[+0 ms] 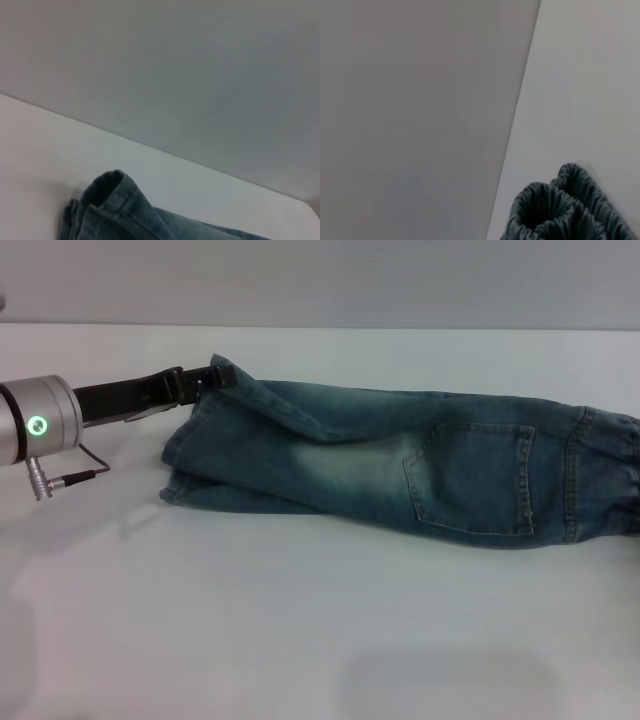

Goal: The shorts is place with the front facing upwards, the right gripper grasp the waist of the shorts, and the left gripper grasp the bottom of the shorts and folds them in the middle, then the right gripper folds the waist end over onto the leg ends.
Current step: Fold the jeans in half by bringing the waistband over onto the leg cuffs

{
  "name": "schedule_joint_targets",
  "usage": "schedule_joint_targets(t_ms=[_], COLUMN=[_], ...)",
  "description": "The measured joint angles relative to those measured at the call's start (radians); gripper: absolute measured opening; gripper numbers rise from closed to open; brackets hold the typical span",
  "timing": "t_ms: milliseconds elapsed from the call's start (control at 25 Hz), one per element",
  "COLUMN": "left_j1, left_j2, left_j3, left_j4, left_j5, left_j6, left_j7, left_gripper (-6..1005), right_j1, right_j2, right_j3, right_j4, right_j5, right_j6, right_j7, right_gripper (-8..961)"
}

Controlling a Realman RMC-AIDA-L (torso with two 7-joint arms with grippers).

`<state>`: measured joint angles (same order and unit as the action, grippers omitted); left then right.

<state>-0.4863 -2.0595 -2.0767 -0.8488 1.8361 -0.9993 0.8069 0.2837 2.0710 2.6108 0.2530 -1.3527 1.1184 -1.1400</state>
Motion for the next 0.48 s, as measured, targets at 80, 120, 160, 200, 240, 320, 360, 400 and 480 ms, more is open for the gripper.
schedule_joint_targets(t_ms=[80, 120, 160, 200, 240, 320, 360, 400, 480], left_j1=[0.000, 0.000, 0.000, 0.000, 0.001, 0.003, 0.004, 0.006, 0.010], left_j2=[0.000, 0.000, 0.000, -0.001, -0.001, -0.001, -0.001, -0.001, -0.001], left_j3=[0.005, 0.005, 0.006, 0.006, 0.006, 0.006, 0.006, 0.006, 0.006], left_j4=[-0.003, -0.003, -0.003, -0.001, 0.001, 0.002, 0.002, 0.001, -0.002], left_j5=[0.000, -0.002, -0.005, -0.010, -0.017, -0.030, -0.036, -0.044, -0.058], left_j6=[0.000, 0.000, 0.000, 0.000, 0.001, 0.001, 0.001, 0.000, -0.001], left_j7=[0.001, 0.004, 0.006, 0.010, 0.012, 0.018, 0.022, 0.026, 0.034], left_gripper=[779, 779, 779, 779, 779, 779, 779, 779, 779], right_j1=[0.001, 0.001, 0.002, 0.003, 0.003, 0.004, 0.005, 0.005, 0.006], right_j2=[0.000, 0.000, 0.000, 0.000, 0.000, 0.000, 0.000, 0.000, 0.000], right_j3=[0.000, 0.000, -0.001, -0.004, -0.007, -0.013, -0.014, -0.015, -0.018], right_j4=[0.000, 0.000, 0.000, -0.001, -0.001, 0.001, 0.001, 0.002, 0.003], right_j5=[0.000, 0.000, 0.000, 0.000, 0.000, 0.000, 0.000, 0.000, 0.000], right_j6=[0.001, 0.001, 0.001, 0.002, 0.002, 0.004, 0.004, 0.006, 0.009], right_j7=[-0.010, -0.014, -0.018, -0.021, -0.023, -0.027, -0.029, -0.030, -0.031], right_gripper=[588, 552, 516, 479, 443, 371, 327, 283, 195])
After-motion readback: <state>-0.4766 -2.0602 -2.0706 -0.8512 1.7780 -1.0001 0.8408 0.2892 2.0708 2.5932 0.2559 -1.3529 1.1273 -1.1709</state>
